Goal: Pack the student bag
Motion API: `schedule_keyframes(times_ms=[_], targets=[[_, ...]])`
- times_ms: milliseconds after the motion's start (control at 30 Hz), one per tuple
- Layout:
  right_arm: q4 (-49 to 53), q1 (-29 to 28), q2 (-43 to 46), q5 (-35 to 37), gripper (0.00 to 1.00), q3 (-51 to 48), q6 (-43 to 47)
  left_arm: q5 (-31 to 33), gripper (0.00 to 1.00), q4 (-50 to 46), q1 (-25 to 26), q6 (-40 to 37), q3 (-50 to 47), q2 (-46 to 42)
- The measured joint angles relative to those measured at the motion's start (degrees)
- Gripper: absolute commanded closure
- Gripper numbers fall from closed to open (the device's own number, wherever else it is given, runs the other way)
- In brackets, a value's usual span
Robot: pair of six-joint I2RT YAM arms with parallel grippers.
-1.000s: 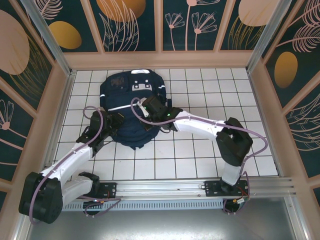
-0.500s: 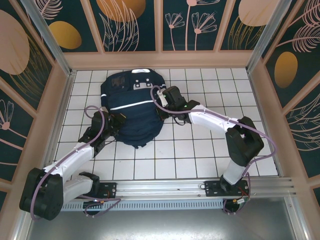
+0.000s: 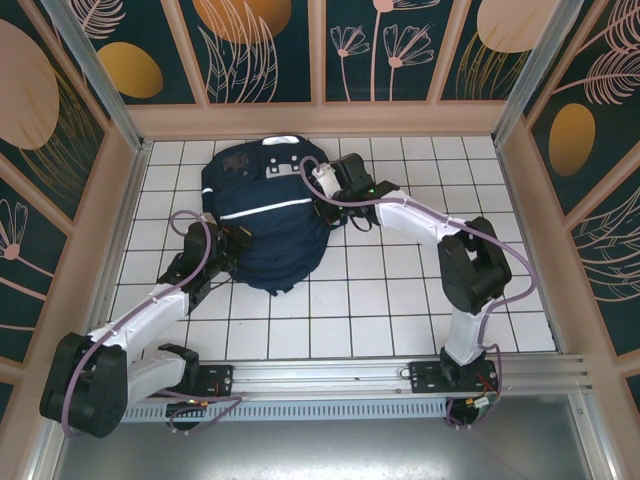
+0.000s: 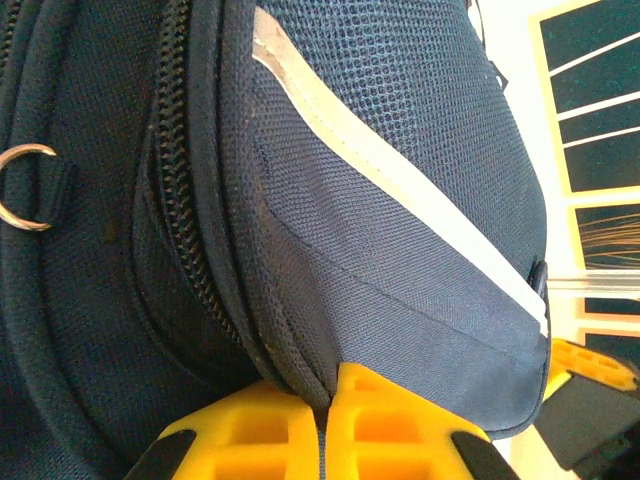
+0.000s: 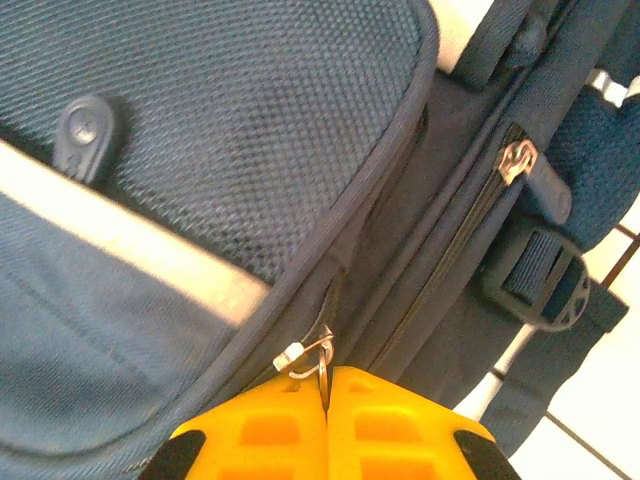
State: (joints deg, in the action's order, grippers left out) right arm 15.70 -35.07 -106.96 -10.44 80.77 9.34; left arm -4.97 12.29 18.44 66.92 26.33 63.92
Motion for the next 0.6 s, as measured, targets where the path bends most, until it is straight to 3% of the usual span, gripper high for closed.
schedule_keyframes(times_ms=[233,600], targets=[[1.8,0.4,-3.8,-0.6,1.0,4.6,2.5,1.4,0.95,0.9,0.0,-1.3,0.0,1.2],[-0.1,1.0,-4.6,0.4,1.0,5.5,-2.6,2.1,0.95,-2.3,-0.1,-6.3,4.7,4.1]])
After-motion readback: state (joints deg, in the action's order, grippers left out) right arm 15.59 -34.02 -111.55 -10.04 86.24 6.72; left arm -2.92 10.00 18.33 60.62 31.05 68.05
